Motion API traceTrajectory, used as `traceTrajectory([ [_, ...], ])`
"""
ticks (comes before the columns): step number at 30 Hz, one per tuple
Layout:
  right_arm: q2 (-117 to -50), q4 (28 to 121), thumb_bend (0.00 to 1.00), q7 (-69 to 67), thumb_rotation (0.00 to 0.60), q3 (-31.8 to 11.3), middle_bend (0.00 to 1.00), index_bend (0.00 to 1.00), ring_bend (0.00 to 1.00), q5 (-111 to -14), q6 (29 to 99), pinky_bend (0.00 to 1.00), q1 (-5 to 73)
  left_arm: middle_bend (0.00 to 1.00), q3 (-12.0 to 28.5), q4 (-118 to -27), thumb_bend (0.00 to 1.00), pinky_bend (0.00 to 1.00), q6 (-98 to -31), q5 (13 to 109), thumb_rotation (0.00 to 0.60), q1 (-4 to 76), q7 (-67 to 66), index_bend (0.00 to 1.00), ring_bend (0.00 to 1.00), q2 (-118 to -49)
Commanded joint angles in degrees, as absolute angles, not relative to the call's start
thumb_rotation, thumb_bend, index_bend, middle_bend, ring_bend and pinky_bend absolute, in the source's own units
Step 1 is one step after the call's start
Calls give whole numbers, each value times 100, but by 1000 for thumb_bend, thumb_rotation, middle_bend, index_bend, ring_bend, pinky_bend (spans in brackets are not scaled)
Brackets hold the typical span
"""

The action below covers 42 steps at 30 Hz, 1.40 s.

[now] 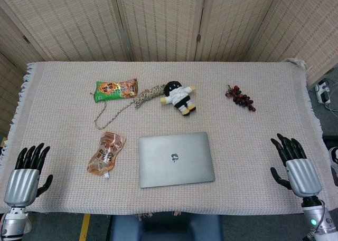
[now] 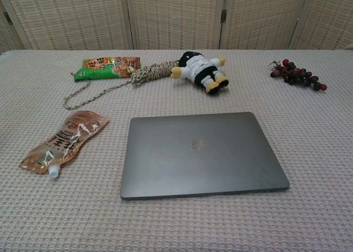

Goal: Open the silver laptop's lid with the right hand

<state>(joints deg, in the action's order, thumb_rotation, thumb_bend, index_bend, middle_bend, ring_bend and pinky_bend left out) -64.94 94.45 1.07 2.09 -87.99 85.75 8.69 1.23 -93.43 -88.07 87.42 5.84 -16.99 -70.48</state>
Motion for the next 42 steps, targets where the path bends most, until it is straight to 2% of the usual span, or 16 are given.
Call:
traceTrajectory([
  [1, -6496, 9468, 436, 145, 600, 195, 0, 0, 0, -8819, 8523, 0, 867, 63, 102, -9364, 411, 0, -8719, 8746, 600, 617, -1670, 27, 10, -7027],
  [12, -6593, 9602, 436, 358, 600, 231, 0, 0, 0, -9483, 8203, 0, 1139, 63, 73, -9336, 411, 0, -8754, 8900, 600, 596, -1357, 27, 12, -6974],
  [19, -7093, 9863, 435, 814, 600, 184, 0, 0, 0, -9891, 7056, 0, 1914, 63, 33, -9310, 412, 0, -8786, 9090, 600, 606, -1132, 27, 13, -6920],
  [24, -7678, 9845, 436, 1181, 600, -6, 0, 0, 0, -9615, 6061, 0, 2492, 63, 7, -9294, 412, 0, -8815, 9190, 600, 602, -973, 27, 14, -6873],
  [30, -8409, 9609, 436, 1629, 600, -241, 0, 0, 0, -9161, 5211, 0, 3038, 63, -25, -9286, 412, 0, -8801, 9271, 600, 607, -915, 27, 14, -6858],
  [37, -9015, 9225, 436, 2074, 600, -375, 0, 0, 0, -8649, 4738, 0, 3391, 63, -26, -9284, 412, 0, -8752, 9292, 600, 631, -879, 27, 13, -6868],
  [42, -9288, 8994, 436, 2095, 600, -343, 0, 0, 0, -8570, 4702, 0, 3517, 63, -18, -9272, 412, 0, -8731, 9271, 600, 633, -827, 26, 13, -6870],
])
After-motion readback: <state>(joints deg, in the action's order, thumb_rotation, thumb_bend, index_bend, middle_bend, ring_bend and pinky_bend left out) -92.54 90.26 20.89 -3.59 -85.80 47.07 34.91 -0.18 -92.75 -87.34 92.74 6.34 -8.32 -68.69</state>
